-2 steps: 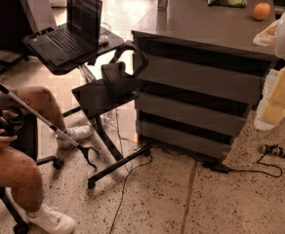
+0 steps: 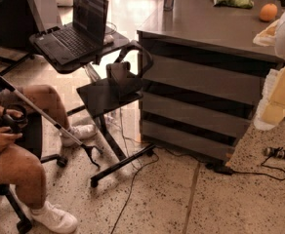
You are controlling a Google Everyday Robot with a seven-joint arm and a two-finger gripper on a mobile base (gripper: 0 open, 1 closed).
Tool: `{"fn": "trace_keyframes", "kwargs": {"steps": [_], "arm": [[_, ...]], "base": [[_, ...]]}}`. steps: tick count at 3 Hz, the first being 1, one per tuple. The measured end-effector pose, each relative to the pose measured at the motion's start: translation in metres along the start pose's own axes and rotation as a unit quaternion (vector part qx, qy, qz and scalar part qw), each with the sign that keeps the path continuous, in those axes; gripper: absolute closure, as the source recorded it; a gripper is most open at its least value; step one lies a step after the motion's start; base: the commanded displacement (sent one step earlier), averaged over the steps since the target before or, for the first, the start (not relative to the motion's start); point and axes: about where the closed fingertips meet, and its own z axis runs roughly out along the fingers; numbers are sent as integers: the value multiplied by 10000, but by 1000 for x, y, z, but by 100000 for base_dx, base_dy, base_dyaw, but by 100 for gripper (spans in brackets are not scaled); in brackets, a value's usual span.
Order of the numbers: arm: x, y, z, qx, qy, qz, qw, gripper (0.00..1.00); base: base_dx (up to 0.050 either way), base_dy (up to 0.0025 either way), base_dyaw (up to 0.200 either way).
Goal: Move orange near redbull can
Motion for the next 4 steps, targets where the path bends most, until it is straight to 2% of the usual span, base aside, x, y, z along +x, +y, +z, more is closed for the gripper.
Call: {"fn": "trace_keyframes", "kwargs": {"steps": [1, 2, 3, 4], "arm": [[0, 0, 0, 0, 0, 0, 10000, 0], [0, 0, 0, 0, 0, 0, 10000, 0], [0, 0, 0, 0, 0, 0, 10000, 0], [0, 0, 0, 0, 0, 0, 10000, 0]], "base": [[-1, 1, -18010], [5007, -5, 116], [3485, -249, -14437], [4959, -7, 124]]}}
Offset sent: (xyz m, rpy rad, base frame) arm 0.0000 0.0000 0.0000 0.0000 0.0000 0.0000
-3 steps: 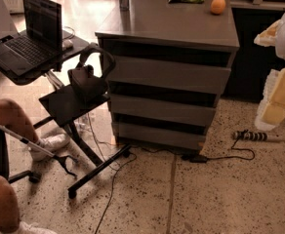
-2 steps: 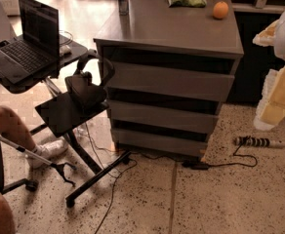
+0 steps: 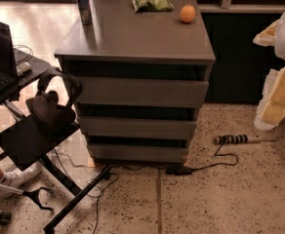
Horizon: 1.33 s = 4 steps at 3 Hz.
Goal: Move orange near redbull can
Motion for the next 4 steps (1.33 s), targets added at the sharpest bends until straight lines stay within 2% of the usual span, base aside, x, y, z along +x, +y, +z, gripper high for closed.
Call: {"fn": "trace_keyframes", "kwargs": {"steps": [1, 4], "arm": [[0, 0, 0, 0, 0, 0, 10000, 0], [0, 0, 0, 0, 0, 0, 10000, 0]], "base": [[0, 0, 19806], [4849, 0, -9]]}}
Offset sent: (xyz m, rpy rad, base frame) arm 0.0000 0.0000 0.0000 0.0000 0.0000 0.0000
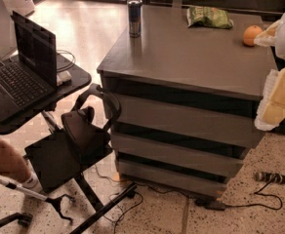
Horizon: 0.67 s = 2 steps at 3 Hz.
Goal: Move orange near redbull can
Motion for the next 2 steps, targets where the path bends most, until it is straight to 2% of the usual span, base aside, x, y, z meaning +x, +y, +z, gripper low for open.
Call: {"fn": "trace_keyframes", "kwargs": {"steps": [1, 2], "arm": [[0, 0, 0, 0, 0, 0, 10000, 0], [0, 0, 0, 0, 0, 0, 10000, 0]], "base": [[2687, -229, -16772], [4998, 2, -6]]}}
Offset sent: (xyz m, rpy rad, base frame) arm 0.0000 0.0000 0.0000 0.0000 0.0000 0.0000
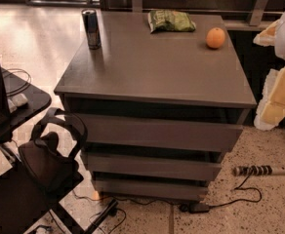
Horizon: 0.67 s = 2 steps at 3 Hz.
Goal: Move orange near redbull can
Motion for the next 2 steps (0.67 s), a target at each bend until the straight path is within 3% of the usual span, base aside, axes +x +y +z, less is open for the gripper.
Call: {"fn": "trace_keyframes", "kwargs": {"steps": [2], "arm": [[0, 0, 0, 5, -1, 0, 10000, 0]], "base": [[4850, 0, 15]]}}
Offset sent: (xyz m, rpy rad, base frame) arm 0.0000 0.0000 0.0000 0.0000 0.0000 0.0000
